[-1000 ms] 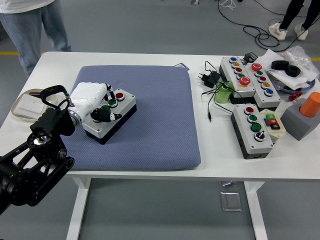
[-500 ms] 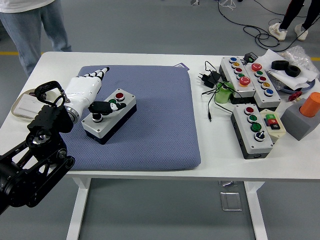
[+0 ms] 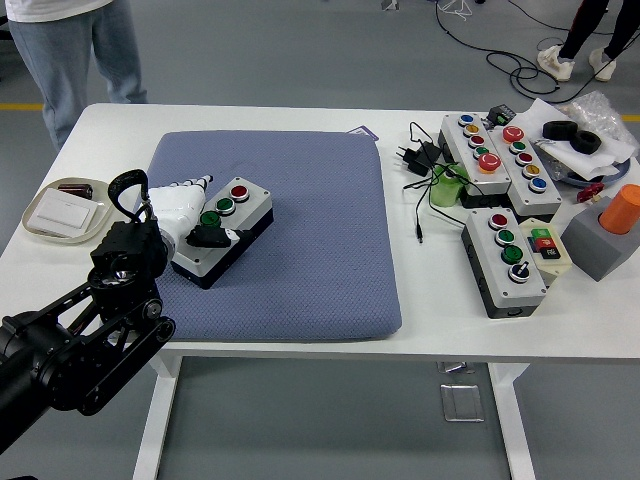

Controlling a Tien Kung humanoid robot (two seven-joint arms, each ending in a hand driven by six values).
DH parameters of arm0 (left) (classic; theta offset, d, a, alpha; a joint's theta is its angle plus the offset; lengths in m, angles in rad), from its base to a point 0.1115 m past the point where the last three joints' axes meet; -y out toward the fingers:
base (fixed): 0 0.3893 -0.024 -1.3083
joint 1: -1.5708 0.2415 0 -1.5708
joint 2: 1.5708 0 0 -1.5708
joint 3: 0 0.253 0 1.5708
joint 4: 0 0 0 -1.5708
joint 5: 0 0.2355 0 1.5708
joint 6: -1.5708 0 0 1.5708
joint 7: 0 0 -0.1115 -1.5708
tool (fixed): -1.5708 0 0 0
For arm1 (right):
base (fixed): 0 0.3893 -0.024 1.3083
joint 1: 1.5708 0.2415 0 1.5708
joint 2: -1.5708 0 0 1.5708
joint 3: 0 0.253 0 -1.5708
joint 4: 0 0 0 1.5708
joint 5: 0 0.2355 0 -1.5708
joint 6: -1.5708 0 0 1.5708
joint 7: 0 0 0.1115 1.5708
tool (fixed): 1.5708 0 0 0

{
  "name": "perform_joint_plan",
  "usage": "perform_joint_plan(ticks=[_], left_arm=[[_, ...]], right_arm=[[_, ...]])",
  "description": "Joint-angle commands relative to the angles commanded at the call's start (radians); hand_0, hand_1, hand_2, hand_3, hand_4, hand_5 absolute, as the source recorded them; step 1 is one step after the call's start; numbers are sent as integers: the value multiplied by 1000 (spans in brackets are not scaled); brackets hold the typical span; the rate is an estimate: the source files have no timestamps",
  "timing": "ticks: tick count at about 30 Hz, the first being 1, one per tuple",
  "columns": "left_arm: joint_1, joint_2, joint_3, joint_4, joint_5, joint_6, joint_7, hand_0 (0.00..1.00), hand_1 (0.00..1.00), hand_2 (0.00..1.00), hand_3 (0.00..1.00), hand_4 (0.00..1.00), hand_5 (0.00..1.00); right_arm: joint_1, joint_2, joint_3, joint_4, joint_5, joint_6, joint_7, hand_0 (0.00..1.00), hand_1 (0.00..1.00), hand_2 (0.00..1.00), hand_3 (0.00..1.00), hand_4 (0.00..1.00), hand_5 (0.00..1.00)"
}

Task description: Pick up the button,place it on the desk,press the button,press the button

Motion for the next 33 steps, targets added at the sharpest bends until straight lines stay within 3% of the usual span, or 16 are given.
perform_joint_plan(ticks=[5, 6, 12, 13, 17, 18, 21, 24, 25, 29, 30, 33], left_arm=[[-5, -4, 4, 20, -4, -33, 0, 825, 951, 998, 998, 998, 834], [-6, -4, 6, 25, -5, -40, 0, 726, 867, 915, 979, 998, 690], [-9, -4, 14, 42, 11, -59, 0, 726, 867, 915, 979, 998, 690], [-10, -3, 16, 45, 14, -58, -3, 524, 643, 640, 835, 973, 473], [-12, -1, 24, 52, 20, -31, -13, 524, 643, 640, 835, 973, 473], [-12, 0, 25, 52, 23, -25, -19, 451, 500, 441, 583, 727, 284], [-13, 5, 28, 51, 32, -9, -33, 451, 500, 441, 583, 727, 284], [-15, 12, 31, 56, 45, -2, -85, 451, 500, 441, 583, 727, 284], [-16, 14, 32, 58, 46, -1, -97, 491, 373, 305, 359, 600, 2], [-15, 23, 33, 59, 60, -3, -163, 491, 373, 305, 359, 600, 2], [-14, 26, 31, 59, 60, -3, -193, 499, 341, 276, 325, 523, 2], [-11, 35, 35, 50, 60, 21, -268, 499, 341, 276, 325, 523, 2]], right_arm=[[-1, 0, 0, 0, -1, 0, 0, 631, 467, 526, 582, 270, 13], [-1, -1, 0, 0, -2, 0, 0, 629, 466, 527, 582, 270, 12], [-2, -1, -2, 0, -1, 0, -1, 629, 466, 527, 582, 270, 12], [-2, -1, -2, 0, -1, 0, -1, 631, 466, 526, 582, 270, 13], [-3, -1, -3, 0, 0, 0, -1, 631, 466, 526, 582, 270, 13], [-4, -1, -3, 0, 0, 0, -1, 631, 466, 526, 582, 270, 13], [-4, -1, -2, 0, -2, 0, -1, 631, 466, 526, 582, 270, 13], [-6, -1, -2, 0, -1, -1, -1, 631, 466, 526, 582, 270, 13], [-6, -1, -2, 0, -1, -1, -1, 631, 466, 526, 582, 270, 13], [-8, -1, -1, 0, -3, -1, -2, 631, 466, 526, 582, 270, 13], [-9, -1, -1, 0, -3, -1, -2, 631, 466, 526, 582, 270, 13], [-9, -1, 1, 0, -4, -1, -2, 631, 466, 526, 582, 270, 13]])
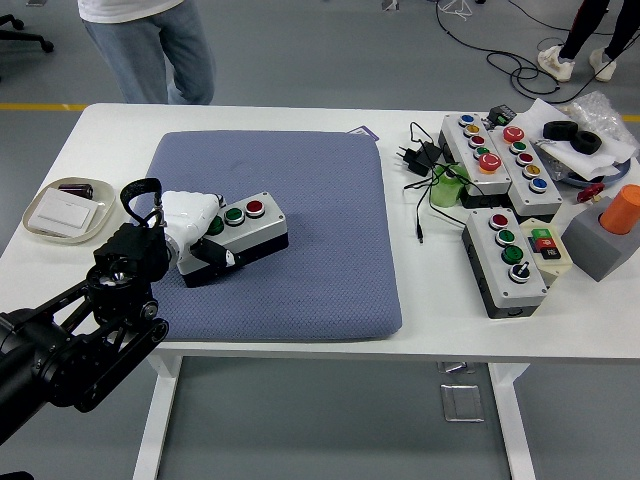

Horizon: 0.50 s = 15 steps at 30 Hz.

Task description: Pick up the button,place it on the desk,press the button,press the button

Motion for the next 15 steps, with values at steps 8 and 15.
perform_joint_plan(ticks=[8, 15], left_arm=[[-7, 16, 2, -5, 0, 55, -201, 501, 332, 265, 300, 492, 2], [-30, 33, 27, -7, 0, 68, -372, 512, 334, 262, 296, 482, 2]], right_arm=[[6, 0, 3, 0, -3, 0, 0, 631, 466, 527, 582, 270, 13], [8, 1, 3, 0, -1, -1, 0, 631, 466, 526, 582, 270, 13]])
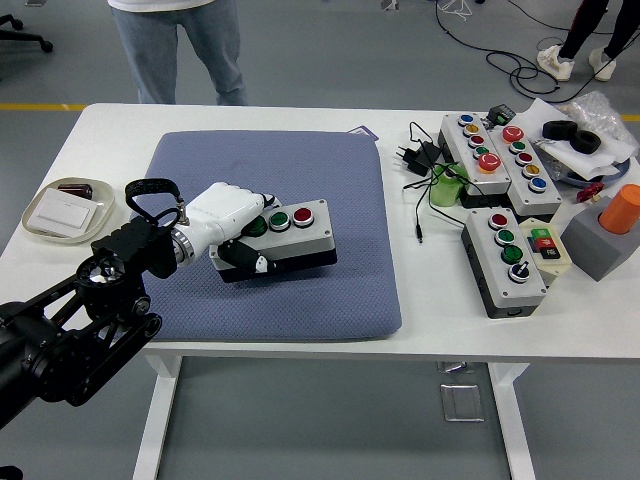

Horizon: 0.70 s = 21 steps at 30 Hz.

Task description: Pick up the button,place it on the desk,press the button,press the button

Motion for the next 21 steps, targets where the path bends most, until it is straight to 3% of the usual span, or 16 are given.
perform_joint_plan(ticks=[4, 21], left_arm=[[-22, 7, 30, 10, 0, 15, -47, 522, 342, 267, 293, 488, 2], [-56, 15, 73, 84, 0, 3, -64, 534, 377, 307, 337, 538, 2]], right_arm=[[1, 0, 1, 0, -2, 0, 0, 631, 466, 526, 582, 270, 13], [5, 1, -14, 0, 10, 4, 4, 631, 466, 526, 582, 270, 13]])
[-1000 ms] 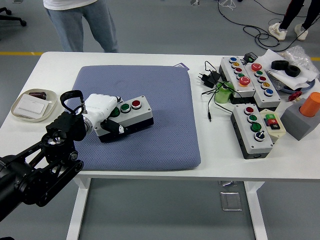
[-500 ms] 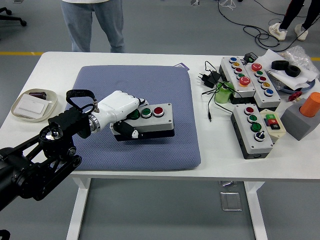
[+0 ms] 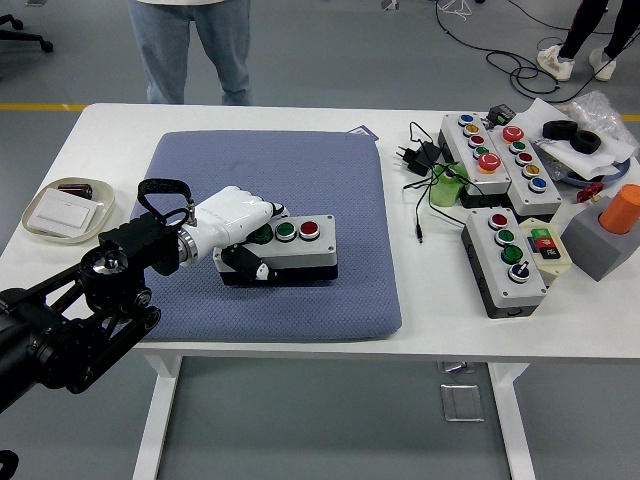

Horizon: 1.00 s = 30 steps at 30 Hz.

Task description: Pick up the button,place it on the desk,press the button,press the button

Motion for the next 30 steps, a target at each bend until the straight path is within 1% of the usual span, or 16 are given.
perform_joint_plan(ticks=[3, 4, 9, 10, 15, 16, 21, 22, 27, 28, 30], left_arm=[[2, 2, 3, 0, 0, -1, -7, 534, 377, 307, 337, 538, 2], [3, 3, 3, 0, 0, -2, -10, 534, 488, 460, 490, 539, 2], [5, 6, 5, -4, 0, -2, -20, 534, 488, 460, 490, 539, 2], [6, 7, 7, -4, 0, -1, -22, 505, 505, 576, 749, 689, 12], [4, 6, 16, 2, 0, 11, -17, 505, 505, 576, 749, 689, 12], [4, 6, 18, 3, 0, 13, -18, 458, 610, 693, 811, 847, 182], [4, 6, 24, 4, 0, 17, -23, 458, 610, 693, 811, 847, 182], [4, 5, 24, 4, 0, 16, -23, 448, 650, 760, 837, 945, 328], [6, 5, 24, 1, 0, 2, -24, 448, 650, 760, 837, 945, 328], [6, 5, 24, 1, 0, -4, -24, 597, 778, 871, 888, 998, 469], [7, 5, 23, 1, 0, -9, -21, 597, 778, 871, 888, 998, 469]], right_arm=[[0, 1, 1, 0, 0, 0, -1, 631, 466, 526, 582, 270, 13], [0, 1, 1, 0, 0, 0, -2, 631, 466, 526, 582, 270, 13], [0, 1, 0, 0, -1, 1, -2, 631, 466, 526, 582, 270, 13], [-1, 1, 0, 0, -2, 1, -2, 631, 466, 526, 582, 270, 12], [0, 3, 1, 0, -4, 2, -4, 631, 466, 526, 582, 270, 12], [0, 3, 0, 0, -4, 2, -4, 631, 467, 527, 582, 270, 13], [0, 4, -1, 0, -4, 2, -5, 631, 467, 527, 582, 270, 13], [0, 4, -1, 0, -3, 2, -5, 631, 467, 527, 582, 270, 12], [1, 4, -4, 0, 0, 2, -4, 631, 467, 527, 582, 270, 12], [1, 3, -5, 0, 0, 3, -4, 631, 466, 527, 582, 269, 11], [0, 3, -5, 0, 0, 3, -4, 631, 466, 527, 582, 269, 11]])
